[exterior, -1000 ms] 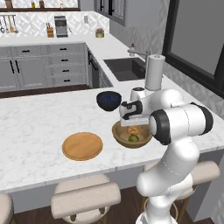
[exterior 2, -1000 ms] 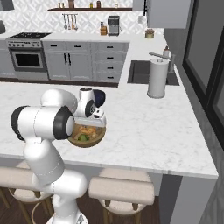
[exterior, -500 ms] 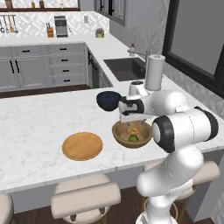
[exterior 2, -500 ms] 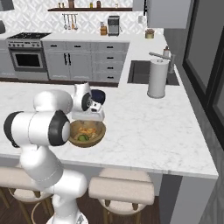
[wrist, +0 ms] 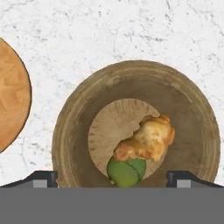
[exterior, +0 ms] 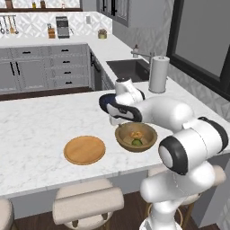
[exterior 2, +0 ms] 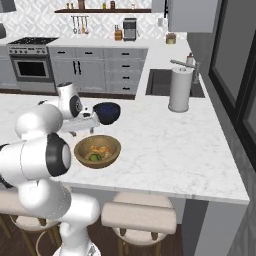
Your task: Pick the chicken drumstick and lime from their plates and place them in the bowl. Then put the bowl in the fridge.
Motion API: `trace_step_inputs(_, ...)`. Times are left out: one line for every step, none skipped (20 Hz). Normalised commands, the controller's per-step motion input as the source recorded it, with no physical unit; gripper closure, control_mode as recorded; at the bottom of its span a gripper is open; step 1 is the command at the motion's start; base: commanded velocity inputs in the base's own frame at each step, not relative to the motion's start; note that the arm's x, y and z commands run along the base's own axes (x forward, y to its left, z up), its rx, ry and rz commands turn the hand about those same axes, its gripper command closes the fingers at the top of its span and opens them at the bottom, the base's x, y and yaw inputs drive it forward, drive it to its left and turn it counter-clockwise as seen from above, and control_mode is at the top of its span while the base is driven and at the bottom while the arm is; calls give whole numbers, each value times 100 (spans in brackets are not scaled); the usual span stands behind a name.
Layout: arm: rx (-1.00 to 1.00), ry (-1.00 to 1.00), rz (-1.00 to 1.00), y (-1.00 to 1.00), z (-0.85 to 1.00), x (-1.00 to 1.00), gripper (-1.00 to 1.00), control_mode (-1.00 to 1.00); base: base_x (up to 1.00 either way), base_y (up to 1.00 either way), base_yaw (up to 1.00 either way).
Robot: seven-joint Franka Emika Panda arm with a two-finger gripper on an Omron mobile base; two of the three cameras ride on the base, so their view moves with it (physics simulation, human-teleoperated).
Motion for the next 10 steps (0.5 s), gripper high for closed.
trace_step_inputs(-18, 0, 35, 75, 0, -12, -100, -100, 0, 0, 0)
trace_step_inputs(-22, 0, 28, 83, 0, -14, -100, -100, 0, 0, 0)
trace_step_inputs(-25, -2, 24, 94, -25, -39, -100, -100, 0, 0, 0)
trace_step_inputs(-26, -11, 22, 90, -46, -61, -100, -100, 0, 0, 0)
trace_step_inputs(-27, -20, 22, 98, -46, -73, -100, -100, 0, 0, 0)
trace_step_inputs(-28, -23, 19, 91, -71, -77, -100, -100, 0, 0, 0)
trace_step_inputs(-25, -23, 15, 75, -79, -73, -100, -100, 0, 0, 0)
trace_step_inputs(-21, -8, 9, 47, -100, -46, -100, -100, 0, 0, 0)
trace_step_inputs(-13, 0, 0, 21, -100, -20, -100, -100, 0, 0, 0)
trace_step_inputs(-2, 0, 0, 16, -91, -7, -100, -100, 0, 0, 0)
